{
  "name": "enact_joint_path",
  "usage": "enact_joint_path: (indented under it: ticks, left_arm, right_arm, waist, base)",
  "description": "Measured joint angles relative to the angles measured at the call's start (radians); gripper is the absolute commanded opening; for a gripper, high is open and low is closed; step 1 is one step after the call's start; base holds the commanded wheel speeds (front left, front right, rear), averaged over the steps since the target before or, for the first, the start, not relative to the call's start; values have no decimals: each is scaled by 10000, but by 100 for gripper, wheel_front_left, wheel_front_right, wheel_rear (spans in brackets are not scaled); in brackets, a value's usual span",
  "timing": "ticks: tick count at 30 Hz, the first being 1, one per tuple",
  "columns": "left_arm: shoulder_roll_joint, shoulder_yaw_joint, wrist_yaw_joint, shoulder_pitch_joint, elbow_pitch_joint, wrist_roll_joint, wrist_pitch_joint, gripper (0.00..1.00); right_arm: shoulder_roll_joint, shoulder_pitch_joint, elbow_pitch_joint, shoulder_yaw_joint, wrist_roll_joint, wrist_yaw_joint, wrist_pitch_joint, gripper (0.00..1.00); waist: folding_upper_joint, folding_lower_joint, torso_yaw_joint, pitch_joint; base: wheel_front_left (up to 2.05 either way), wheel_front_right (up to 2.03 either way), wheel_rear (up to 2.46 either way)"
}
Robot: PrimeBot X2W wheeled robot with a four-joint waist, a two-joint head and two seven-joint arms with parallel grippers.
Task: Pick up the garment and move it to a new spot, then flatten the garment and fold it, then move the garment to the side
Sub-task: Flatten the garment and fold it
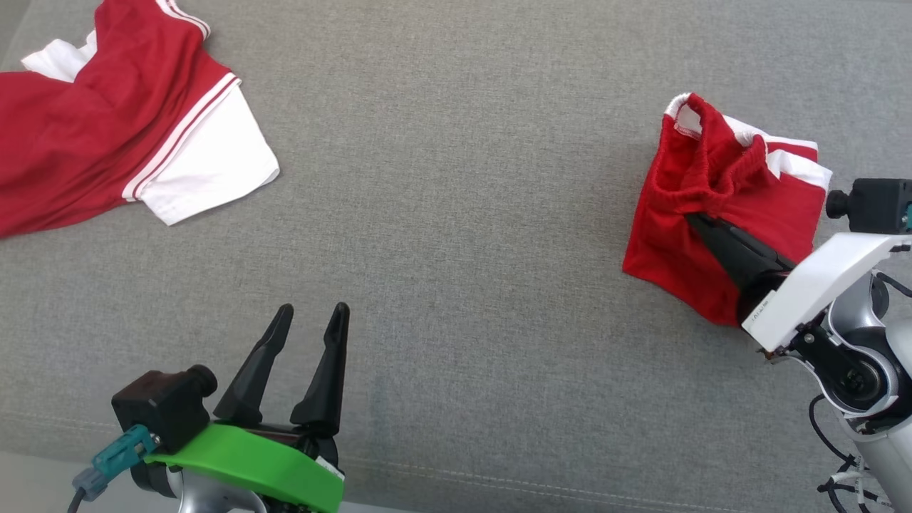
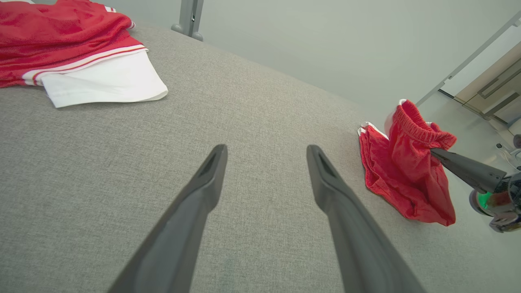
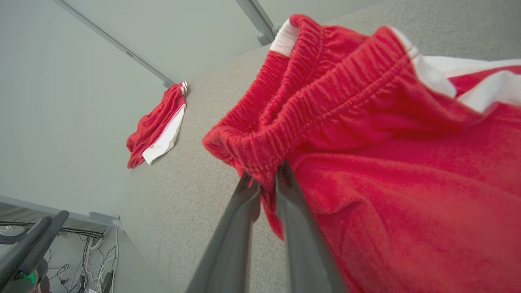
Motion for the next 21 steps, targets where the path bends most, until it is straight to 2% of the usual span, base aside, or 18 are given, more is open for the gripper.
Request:
enact_joint_path:
  ticks: [1,6,13,17,21]
  left_arm:
    - [0,27,0,1,13,2,-27,100]
    - [0,29,-12,-39,102,2,-86,100]
    - [-12,286,-12,-37,247,-10,-253,100]
    - [-12,332,-12,-17,318,-58,-261,100]
    - [25,456,-12,66,282,-56,-288,100]
  right_arm:
    - [19,-102,40,92,-127,-102,65,100]
    - [52,-388,79,424,-491,-232,228,100]
    - [288,-299,-161,537,-497,-305,259,100]
    - [744,-9,-493,176,-79,-405,-92,100]
    - [828,339,-546,-236,-4,-508,-449,100]
  waist:
    - [0,0,71,-4]
    - [0,0,188,-86]
    - [0,0,-30,-303]
    - [0,0,-279,-456]
    - [0,0,-608,-599]
  base:
    - [0,0,0]
    - [0,0,0]
    - [0,0,0]
    - [0,0,0]
    - [0,0,0]
